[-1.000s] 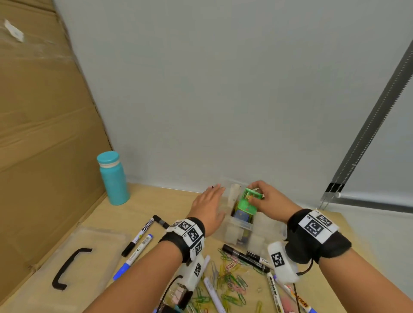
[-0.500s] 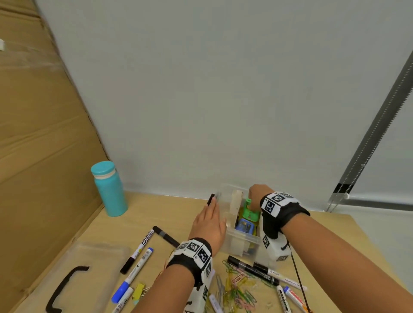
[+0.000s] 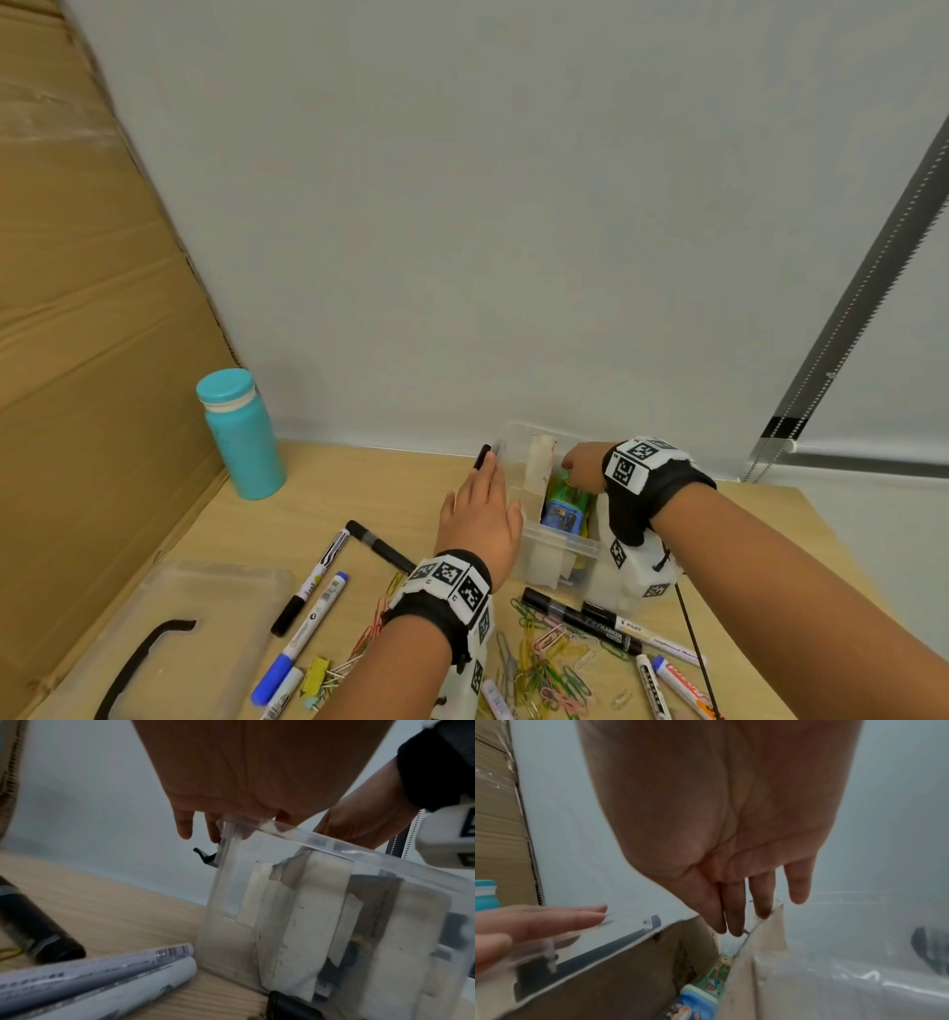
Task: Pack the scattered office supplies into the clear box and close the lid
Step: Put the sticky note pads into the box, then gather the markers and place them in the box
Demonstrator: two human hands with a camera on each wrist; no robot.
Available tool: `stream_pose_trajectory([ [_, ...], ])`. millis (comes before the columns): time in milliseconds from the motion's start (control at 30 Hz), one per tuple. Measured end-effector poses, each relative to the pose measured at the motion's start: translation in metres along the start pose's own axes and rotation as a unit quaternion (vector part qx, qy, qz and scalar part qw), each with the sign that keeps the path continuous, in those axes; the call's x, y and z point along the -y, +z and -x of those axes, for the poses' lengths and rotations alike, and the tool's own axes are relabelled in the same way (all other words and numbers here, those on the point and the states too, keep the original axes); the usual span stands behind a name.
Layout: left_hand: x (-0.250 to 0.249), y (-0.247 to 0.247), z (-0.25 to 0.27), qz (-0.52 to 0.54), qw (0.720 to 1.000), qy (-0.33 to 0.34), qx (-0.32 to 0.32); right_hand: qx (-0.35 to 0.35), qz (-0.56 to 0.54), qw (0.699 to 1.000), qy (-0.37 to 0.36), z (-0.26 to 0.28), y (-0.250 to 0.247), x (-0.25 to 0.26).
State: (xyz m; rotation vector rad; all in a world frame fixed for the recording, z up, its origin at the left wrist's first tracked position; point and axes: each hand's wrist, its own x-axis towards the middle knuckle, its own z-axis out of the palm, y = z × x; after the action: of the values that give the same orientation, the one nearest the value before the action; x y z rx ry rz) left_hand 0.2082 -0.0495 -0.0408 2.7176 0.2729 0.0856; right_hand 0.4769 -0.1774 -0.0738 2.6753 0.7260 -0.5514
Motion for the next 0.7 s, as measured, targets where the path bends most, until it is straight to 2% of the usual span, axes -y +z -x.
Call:
stream_pose_trajectory([
  [33,0.000,0.000,0.000,0.000,1.000,0.000,0.001,-0.015,-0.038,0.999,-0.010,0.069,-0.025,0.023],
  [67,0.000,-0.001,0.000,0.001,1.000,0.001,0.000,-0.014,-0.066,0.998,-0.005,0.116,-0.041,0.041],
  [133,-0.001,-0.002,0.000,0.003,1.000,0.002,-0.002,-0.058,-0.127,0.990,0.007,0.166,-0.054,0.053],
  [267,0.004,-0.004,-0.004,0.021,1.000,0.018,0.013,-0.129,-0.281,0.951,-0.030,0.222,-0.051,0.053],
  [333,0.012,-0.008,-0.008,0.080,0.996,0.033,0.005,-0.202,-0.322,0.924,-0.051,0.250,-0.043,0.053],
  [433,0.034,-0.021,-0.001,0.185,0.980,-0.002,-0.074,-0.351,-0.354,0.866,-0.046,0.281,-0.016,0.047],
  [500,0.055,-0.027,0.013,0.187,0.975,-0.037,-0.114,-0.395,-0.353,0.848,-0.020,0.295,0.009,0.039],
  [567,0.076,-0.030,0.028,0.129,0.986,-0.069,-0.084,-0.384,-0.338,0.859,-0.001,0.301,0.036,0.031],
  [700,0.105,-0.027,0.043,-0.040,0.995,-0.089,0.006,-0.237,-0.268,0.932,0.065,0.295,0.099,0.022],
])
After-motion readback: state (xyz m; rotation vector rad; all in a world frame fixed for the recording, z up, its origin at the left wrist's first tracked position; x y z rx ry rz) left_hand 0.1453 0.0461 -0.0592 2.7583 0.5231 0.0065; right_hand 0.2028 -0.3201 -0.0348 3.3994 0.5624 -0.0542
